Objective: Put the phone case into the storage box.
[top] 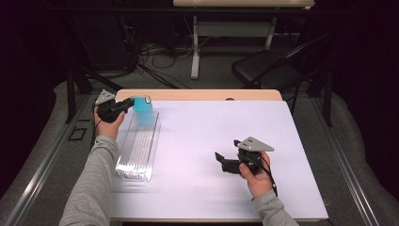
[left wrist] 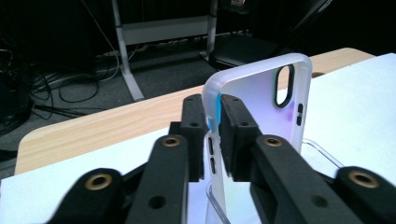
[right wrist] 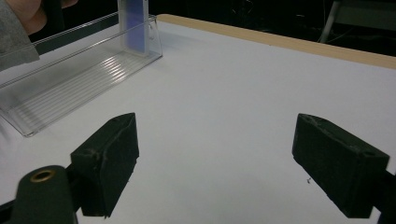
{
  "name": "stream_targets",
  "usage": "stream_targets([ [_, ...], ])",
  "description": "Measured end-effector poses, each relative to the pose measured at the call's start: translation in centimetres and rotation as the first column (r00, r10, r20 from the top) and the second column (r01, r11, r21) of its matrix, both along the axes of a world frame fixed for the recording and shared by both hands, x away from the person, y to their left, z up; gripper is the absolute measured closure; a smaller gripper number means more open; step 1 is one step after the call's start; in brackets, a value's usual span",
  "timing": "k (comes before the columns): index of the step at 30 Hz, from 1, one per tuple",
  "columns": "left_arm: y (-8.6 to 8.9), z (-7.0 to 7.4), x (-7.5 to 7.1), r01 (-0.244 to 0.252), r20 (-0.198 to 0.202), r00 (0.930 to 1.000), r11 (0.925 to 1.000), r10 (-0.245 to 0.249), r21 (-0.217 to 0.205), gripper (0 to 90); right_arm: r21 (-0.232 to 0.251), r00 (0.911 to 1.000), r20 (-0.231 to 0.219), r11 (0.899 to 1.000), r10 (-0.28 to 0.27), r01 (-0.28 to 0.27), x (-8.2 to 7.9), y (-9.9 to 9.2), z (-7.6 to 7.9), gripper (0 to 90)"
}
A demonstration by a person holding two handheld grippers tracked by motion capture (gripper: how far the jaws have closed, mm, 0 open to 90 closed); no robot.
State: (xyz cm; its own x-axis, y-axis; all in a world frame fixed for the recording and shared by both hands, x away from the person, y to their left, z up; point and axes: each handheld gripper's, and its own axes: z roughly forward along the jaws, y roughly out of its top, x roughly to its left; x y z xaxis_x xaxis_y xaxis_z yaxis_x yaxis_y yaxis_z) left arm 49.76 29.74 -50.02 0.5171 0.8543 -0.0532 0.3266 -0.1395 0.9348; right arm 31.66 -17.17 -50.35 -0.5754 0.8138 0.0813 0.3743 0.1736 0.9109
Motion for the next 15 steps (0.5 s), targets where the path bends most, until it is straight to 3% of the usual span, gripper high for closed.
stream_targets([
  [6, -0.04, 0.17, -0.07, -0.009, 0.014, 0.9999, 1.0000, 0.009, -0.002, 70.7, 0.000, 1.0000, 0.001, 1.000, 0.001, -0.001, -0.01, 0.02, 0.00, 14.2],
  [15, 0.09, 0.59, -0.51, -0.008, -0.008, 0.9999, 0.9994, 0.008, -0.034, 54.2, -0.001, 1.0000, 0.002, 1.000, 0.005, -0.005, -0.07, 0.13, -0.01, 14.2],
])
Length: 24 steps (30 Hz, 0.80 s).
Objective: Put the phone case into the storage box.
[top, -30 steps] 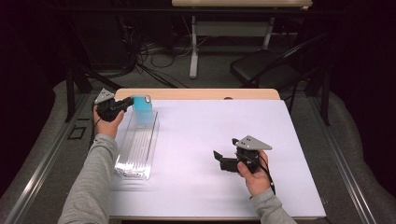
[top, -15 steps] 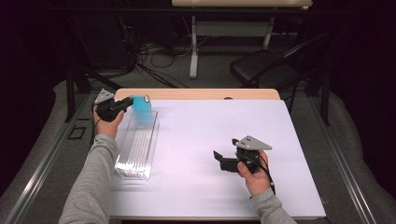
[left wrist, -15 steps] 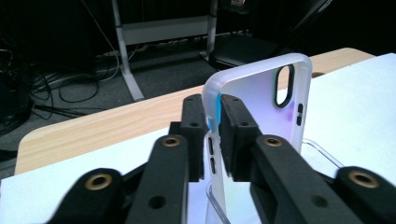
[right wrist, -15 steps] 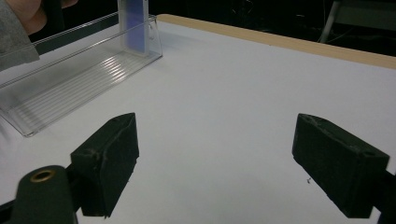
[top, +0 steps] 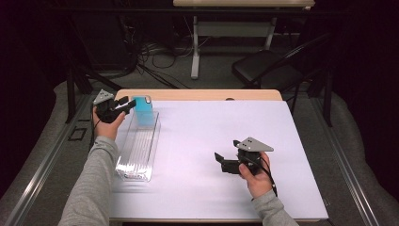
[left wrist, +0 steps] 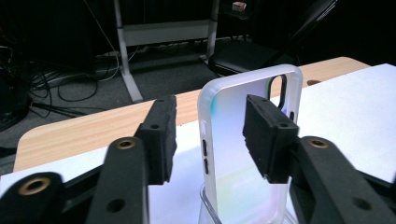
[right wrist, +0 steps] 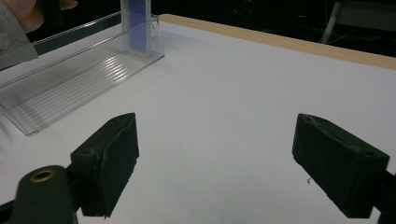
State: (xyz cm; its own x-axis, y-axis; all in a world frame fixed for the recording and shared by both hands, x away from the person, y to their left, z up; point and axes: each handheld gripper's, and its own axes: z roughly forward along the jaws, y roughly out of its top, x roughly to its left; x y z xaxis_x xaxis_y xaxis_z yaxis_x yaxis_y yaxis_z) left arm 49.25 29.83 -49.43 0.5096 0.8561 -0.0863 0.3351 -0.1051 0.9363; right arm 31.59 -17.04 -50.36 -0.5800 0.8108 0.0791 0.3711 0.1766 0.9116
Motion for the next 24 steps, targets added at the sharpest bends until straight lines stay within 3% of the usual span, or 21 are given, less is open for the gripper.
stream_targets([
  [8, 0.1, 1.1, -1.0, -0.047, 0.006, 0.9989, 0.9978, 0.047, 0.047, 50.9, 0.007, 1.0000, 0.007, 1.000, 0.005, -0.005, 0.0, 0.0, 0.1, 14.2],
  [24, 0.5, 2.8, -2.5, -0.097, -0.002, 0.9953, 0.9941, 0.097, 0.048, 45.1, 0.011, 1.0000, 0.005, 1.000, 0.005, -0.005, 0.0, -0.4, 0.1, 14.2],
])
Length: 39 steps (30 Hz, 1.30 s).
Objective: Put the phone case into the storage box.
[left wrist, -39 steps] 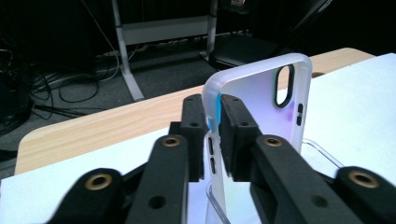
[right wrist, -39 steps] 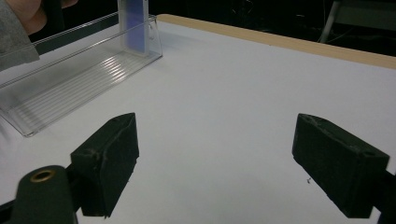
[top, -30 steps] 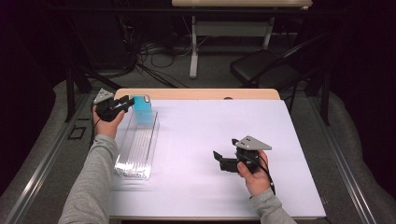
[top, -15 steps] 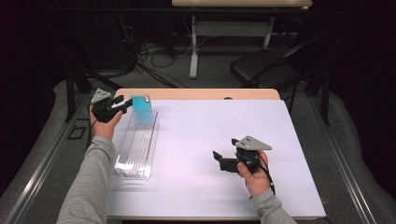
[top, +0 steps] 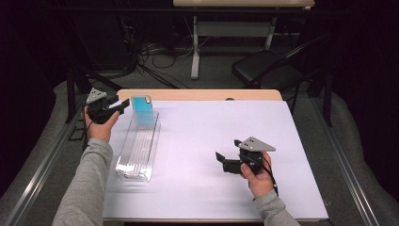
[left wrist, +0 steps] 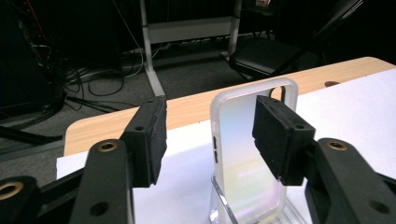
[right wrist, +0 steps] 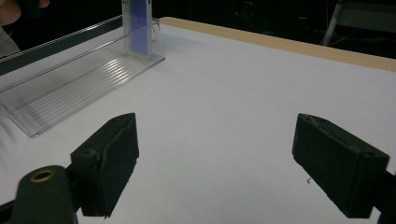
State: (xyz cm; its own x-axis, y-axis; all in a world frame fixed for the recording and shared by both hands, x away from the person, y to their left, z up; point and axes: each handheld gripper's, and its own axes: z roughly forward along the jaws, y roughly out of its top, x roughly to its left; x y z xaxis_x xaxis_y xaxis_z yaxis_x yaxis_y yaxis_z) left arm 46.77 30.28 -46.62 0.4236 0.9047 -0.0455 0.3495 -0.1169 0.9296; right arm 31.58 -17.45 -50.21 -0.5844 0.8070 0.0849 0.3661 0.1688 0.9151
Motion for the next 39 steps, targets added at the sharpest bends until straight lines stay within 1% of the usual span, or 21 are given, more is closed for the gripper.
stream_targets([
  [1, 0.0, 0.1, -0.1, 0.001, -0.006, 1.0000, 1.0000, -0.001, -0.002, 44.0, -0.002, 1.0000, 0.004, 1.000, 0.001, -0.001, 0.0, 0.0, 0.0, 14.2],
  [2, 0.0, 0.2, -0.2, 0.002, -0.010, 0.9999, 1.0000, -0.002, -0.004, 40.3, -0.001, 1.0000, 0.006, 1.000, 0.000, 0.000, -0.1, 0.0, 0.1, 14.2],
  [3, -0.1, 0.3, -0.2, 0.004, -0.009, 1.0000, 1.0000, -0.004, -0.007, 40.3, -0.001, 1.0000, 0.006, 1.000, 0.000, 0.000, -0.1, 0.0, 0.1, 14.2],
  [5, -0.1, 0.4, -0.4, 0.005, -0.006, 1.0000, 1.0000, -0.005, -0.003, 37.5, -0.001, 1.0000, 0.007, 1.000, -0.001, 0.001, -0.2, 0.0, 0.1, 14.2],
  [6, -0.1, 0.5, -0.5, 0.005, -0.008, 1.0000, 0.9999, -0.005, -0.011, 36.2, -0.002, 1.0000, 0.007, 1.000, 0.000, 0.000, -0.2, 0.0, 0.1, 14.2],
  [8, -0.1, 0.7, -0.6, -0.004, -0.013, 0.9999, 0.9998, 0.003, -0.019, 36.2, -0.002, 1.0000, 0.006, 1.000, 0.000, 0.000, -0.2, 0.0, 0.1, 14.2],
  [12, -0.1, 1.0, -0.9, -0.002, -0.020, 0.9998, 0.9999, 0.002, -0.017, 36.1, -0.005, 1.0000, 0.008, 1.000, 0.005, -0.005, -0.2, 0.1, 0.1, 14.2],
  [15, -0.1, 1.2, -1.1, 0.003, -0.029, 0.9996, 0.9997, -0.004, -0.025, 35.2, -0.005, 1.0000, 0.002, 1.000, 0.007, -0.007, -0.2, 0.1, 0.1, 14.2],
  [19, -0.3, 1.6, -1.6, 0.027, -0.038, 0.9989, 0.9993, -0.028, -0.027, 30.2, -0.007, 0.9999, 0.001, 1.000, 0.010, -0.010, -0.2, 0.1, 0.1, 14.2],
  [20, -0.4, 1.7, -1.8, 0.038, -0.043, 0.9984, 0.9991, -0.038, -0.019, 26.9, -0.006, 0.9999, 0.003, 1.000, 0.011, -0.011, -0.3, 0.1, 0.1, 14.2],
  [22, -0.6, 1.9, -2.1, 0.057, -0.048, 0.9973, 0.9984, -0.057, -0.001, 25.6, -0.006, 0.9999, 0.005, 1.000, 0.012, -0.012, -0.3, 0.1, 0.2, 14.2],
  [25, -1.0, 2.3, -2.6, 0.064, -0.041, 0.9971, 0.9979, -0.064, -0.015, 25.6, -0.005, 0.9999, 0.003, 1.000, 0.013, -0.013, -0.4, 0.0, 0.3, 14.2],
  [26, -1.1, 2.5, -2.7, 0.071, -0.041, 0.9966, 0.9974, -0.071, -0.008, 24.7, -0.004, 0.9999, 0.009, 1.000, 0.013, -0.013, -0.4, 0.0, 0.3, 14.2],
  [27, -1.2, 2.6, -2.8, 0.074, -0.040, 0.9964, 0.9972, -0.075, -0.009, 22.4, -0.003, 0.9999, 0.009, 1.000, 0.010, -0.010, -0.4, -0.1, 0.4, 14.2],
  [28, -1.3, 2.6, -2.9, 0.081, -0.037, 0.9960, 0.9966, -0.082, -0.017, 22.0, -0.001, 0.9999, 0.007, 1.000, 0.007, -0.007, -0.5, -0.3, 0.5, 14.2],
  [31, -1.5, 2.8, -3.1, 0.092, -0.049, 0.9944, 0.9954, -0.093, -0.024, 20.2, 0.003, 0.9999, -0.001, 1.000, 0.011, -0.011, -0.5, -0.5, 0.5, 14.2],
  [34, -1.9, 3.0, -3.4, 0.105, -0.068, 0.9919, 0.9940, -0.107, -0.030, 18.5, 0.003, 0.9999, 0.005, 1.000, 0.009, -0.009, -0.6, -0.6, 0.5, 14.1],
  [36, -2.3, 3.2, -3.7, 0.120, -0.072, 0.9899, 0.9921, -0.122, -0.036, 18.2, 0.006, 1.0000, 0.005, 1.000, 0.007, -0.007, -0.7, -0.7, 0.7, 13.7],
  [39, -2.7, 3.3, -3.9, 0.133, -0.076, 0.9879, 0.9906, -0.135, -0.032, 16.7, 0.012, 1.0000, 0.006, 1.000, 0.005, -0.005, -0.7, -0.8, 0.8, 12.4],
])
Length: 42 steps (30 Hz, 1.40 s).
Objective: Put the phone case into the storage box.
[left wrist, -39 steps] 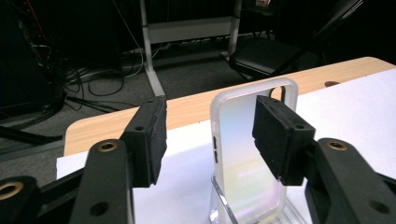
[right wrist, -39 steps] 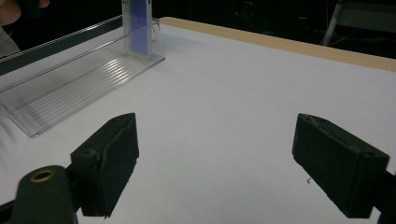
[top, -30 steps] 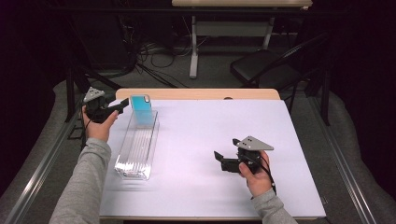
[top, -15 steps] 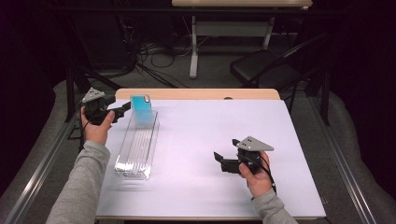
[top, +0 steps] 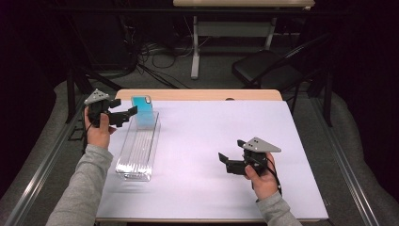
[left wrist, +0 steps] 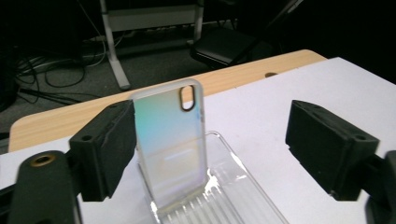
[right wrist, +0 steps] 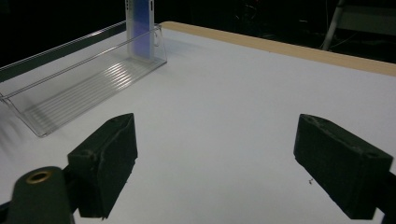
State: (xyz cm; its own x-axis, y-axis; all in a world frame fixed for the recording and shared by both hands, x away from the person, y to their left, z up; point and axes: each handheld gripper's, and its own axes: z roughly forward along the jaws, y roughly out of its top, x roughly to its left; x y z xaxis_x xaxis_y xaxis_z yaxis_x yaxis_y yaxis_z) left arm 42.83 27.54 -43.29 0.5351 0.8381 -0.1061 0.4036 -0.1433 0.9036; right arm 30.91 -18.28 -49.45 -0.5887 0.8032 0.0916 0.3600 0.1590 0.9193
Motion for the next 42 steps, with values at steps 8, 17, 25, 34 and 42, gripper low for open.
stream_targets([
  [8, -1.1, 0.4, -0.6, 0.064, -0.005, 0.9979, 0.9979, -0.064, 0.002, 15.4, 0.018, 1.0000, -0.007, 1.000, -0.001, 0.001, 0.0, -0.3, 0.2, 0.2],
  [17, -1.9, 0.8, -2.1, 0.084, -0.014, 0.9964, 0.9955, -0.084, 0.042, 6.1, -0.005, 1.0000, 0.005, 1.000, -0.002, 0.002, -0.3, -0.2, 0.5, 0.0],
  [25, -3.0, 1.8, -3.8, 0.136, 0.025, 0.9902, 0.9895, -0.137, 0.048, 2.7, -0.010, 0.9999, 0.012, 1.000, -0.006, 0.006, -0.5, -0.4, 0.8, 0.0],
  [34, -4.1, 2.3, -4.6, 0.171, 0.025, 0.9847, 0.9845, -0.172, 0.038, 2.0, -0.023, 0.9999, 0.011, 1.000, -0.006, 0.007, -0.7, -0.6, 0.9, 0.0],
  [42, -4.7, 2.4, -5.3, 0.203, 0.026, 0.9786, 0.9784, -0.204, 0.039, 2.0, -0.027, 0.9998, 0.017, 1.000, -0.009, 0.010, -0.9, -1.0, 1.2, 0.0],
])
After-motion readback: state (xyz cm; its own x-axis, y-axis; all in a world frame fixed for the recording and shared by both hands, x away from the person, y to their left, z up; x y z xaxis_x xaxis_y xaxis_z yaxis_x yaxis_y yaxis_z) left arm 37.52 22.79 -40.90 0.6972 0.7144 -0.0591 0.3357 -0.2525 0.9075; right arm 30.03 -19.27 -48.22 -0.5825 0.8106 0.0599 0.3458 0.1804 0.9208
